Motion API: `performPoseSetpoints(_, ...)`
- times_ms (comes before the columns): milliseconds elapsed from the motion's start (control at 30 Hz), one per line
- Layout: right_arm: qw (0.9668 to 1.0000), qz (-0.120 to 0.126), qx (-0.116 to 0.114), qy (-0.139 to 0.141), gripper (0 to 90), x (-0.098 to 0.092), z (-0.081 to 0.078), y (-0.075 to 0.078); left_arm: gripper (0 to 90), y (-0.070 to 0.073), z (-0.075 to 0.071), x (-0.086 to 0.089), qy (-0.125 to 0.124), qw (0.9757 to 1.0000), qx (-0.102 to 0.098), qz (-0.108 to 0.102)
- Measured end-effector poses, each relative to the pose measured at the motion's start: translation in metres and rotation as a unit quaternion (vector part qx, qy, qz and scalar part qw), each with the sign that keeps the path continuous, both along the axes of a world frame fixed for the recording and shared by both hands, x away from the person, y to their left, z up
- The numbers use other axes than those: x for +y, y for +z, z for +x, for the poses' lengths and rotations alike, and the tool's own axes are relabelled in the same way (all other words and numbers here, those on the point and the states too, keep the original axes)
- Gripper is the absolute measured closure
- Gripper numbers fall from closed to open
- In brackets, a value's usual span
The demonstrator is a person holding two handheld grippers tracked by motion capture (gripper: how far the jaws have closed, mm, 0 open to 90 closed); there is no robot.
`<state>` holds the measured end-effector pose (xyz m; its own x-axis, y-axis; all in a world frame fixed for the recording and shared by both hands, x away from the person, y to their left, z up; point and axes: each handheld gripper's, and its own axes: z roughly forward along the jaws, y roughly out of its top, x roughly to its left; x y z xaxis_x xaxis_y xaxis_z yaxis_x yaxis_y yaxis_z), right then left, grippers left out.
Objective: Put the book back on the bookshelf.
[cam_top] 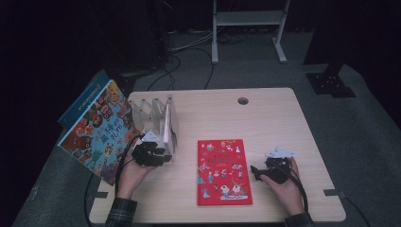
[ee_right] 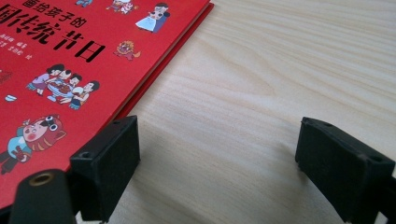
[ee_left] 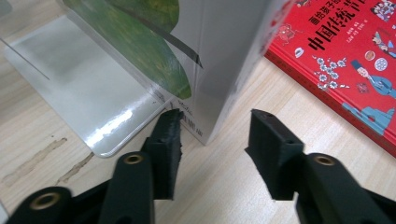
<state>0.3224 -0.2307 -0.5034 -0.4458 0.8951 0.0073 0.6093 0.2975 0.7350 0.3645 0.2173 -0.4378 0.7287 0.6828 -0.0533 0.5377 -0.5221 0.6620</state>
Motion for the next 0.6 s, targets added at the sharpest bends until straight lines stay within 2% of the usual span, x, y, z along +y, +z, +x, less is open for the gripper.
performPoseSetpoints(100,1.0000,0.000,0.000,0.000,12.8,0.000,0.000,0.000,44.7,0.002,-0.005,0.002,-0.005,0.9999,-0.009,0.001)
performPoseSetpoints(200,1.0000,0.001,0.000,-0.003,14.2,0.000,0.000,0.000,37.5,0.001,-0.010,0.001,-0.013,0.9999,-0.009,0.003)
performPoseSetpoints(367,1.0000,-0.002,0.004,-0.003,19.3,-0.001,-0.001,0.002,31.0,-0.001,-0.021,-0.002,-0.027,0.9996,-0.004,0.006)
performPoseSetpoints(433,1.0000,-0.003,0.005,0.002,21.5,-0.002,-0.001,0.003,28.7,-0.004,-0.026,-0.003,-0.033,0.9994,0.003,0.007)
performPoseSetpoints(600,0.9998,-0.002,0.004,0.018,21.7,0.000,-0.005,0.006,21.4,-0.011,-0.037,-0.011,-0.053,0.9984,0.015,0.004)
